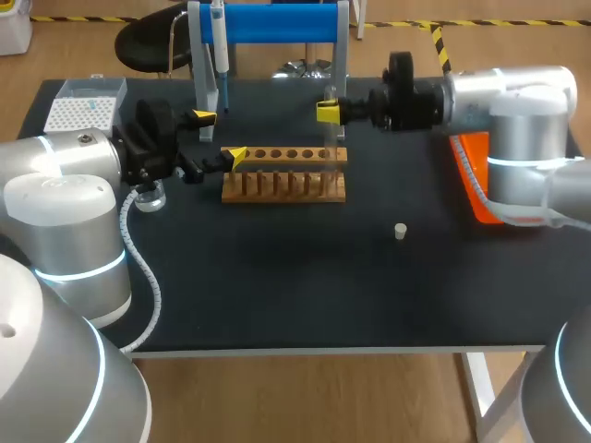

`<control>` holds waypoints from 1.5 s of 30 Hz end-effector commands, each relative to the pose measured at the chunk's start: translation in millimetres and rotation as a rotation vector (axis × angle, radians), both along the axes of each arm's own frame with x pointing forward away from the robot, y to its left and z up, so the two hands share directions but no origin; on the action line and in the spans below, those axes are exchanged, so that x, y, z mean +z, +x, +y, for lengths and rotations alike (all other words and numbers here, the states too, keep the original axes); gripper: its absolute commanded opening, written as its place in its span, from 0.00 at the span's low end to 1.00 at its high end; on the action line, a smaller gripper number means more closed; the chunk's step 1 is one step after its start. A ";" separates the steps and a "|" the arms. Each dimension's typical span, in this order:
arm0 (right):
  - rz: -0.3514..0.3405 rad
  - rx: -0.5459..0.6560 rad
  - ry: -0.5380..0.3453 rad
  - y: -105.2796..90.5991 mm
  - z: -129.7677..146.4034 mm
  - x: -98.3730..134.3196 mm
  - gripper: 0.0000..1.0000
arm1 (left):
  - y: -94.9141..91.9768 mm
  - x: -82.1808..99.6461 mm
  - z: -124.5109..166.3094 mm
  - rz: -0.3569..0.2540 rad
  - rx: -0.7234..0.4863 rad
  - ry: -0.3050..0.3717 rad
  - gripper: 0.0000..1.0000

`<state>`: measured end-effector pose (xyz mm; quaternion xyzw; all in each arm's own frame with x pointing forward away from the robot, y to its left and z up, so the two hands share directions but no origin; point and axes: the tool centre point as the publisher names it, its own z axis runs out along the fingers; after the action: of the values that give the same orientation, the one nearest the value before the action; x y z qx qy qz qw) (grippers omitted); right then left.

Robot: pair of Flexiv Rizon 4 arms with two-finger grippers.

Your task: Invert the test tube, pick up the pipette, mount the tip to pipette, aspirate from beaker and dispense into the tube, eject the tip, return the pipette, and cap with the stopper.

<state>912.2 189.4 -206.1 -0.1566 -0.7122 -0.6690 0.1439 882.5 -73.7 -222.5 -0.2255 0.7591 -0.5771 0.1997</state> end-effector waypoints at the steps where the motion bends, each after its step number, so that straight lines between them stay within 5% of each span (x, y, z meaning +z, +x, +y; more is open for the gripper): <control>1: 0.521 -0.038 -0.065 3.9 -1.4 1.8 0.00 | 0.0 -1.2 -1.0 -0.003 0.003 -0.001 1.00; 9: 0.884 -0.038 -0.068 6.5 -2.8 -4.4 0.00 | 0.0 -1.2 -1.0 -0.003 0.003 -0.001 1.00; 16: 1.049 -0.024 -0.071 5.4 -4.0 -10.1 0.00 | 0.0 -1.2 -1.0 -0.003 0.003 -0.001 1.00; 23: 1.104 -0.010 -0.057 2.8 -4.1 -11.2 0.00 | 0.0 -1.2 -1.0 -0.003 0.003 -0.001 1.00; 38: 1.012 0.003 0.001 -0.2 -8.2 -14.0 0.00 | 0.0 -1.2 -1.0 -0.003 0.003 -0.001 1.00; 45: 1.140 0.024 0.008 -1.0 -8.2 -16.0 0.00 | 0.0 -1.2 -1.0 -0.003 0.003 -0.001 1.00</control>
<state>909.5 182.3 -220.6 -0.4807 -0.5249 -0.4877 0.5056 882.5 -73.7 -222.5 -0.2254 0.7591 -0.5771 0.1997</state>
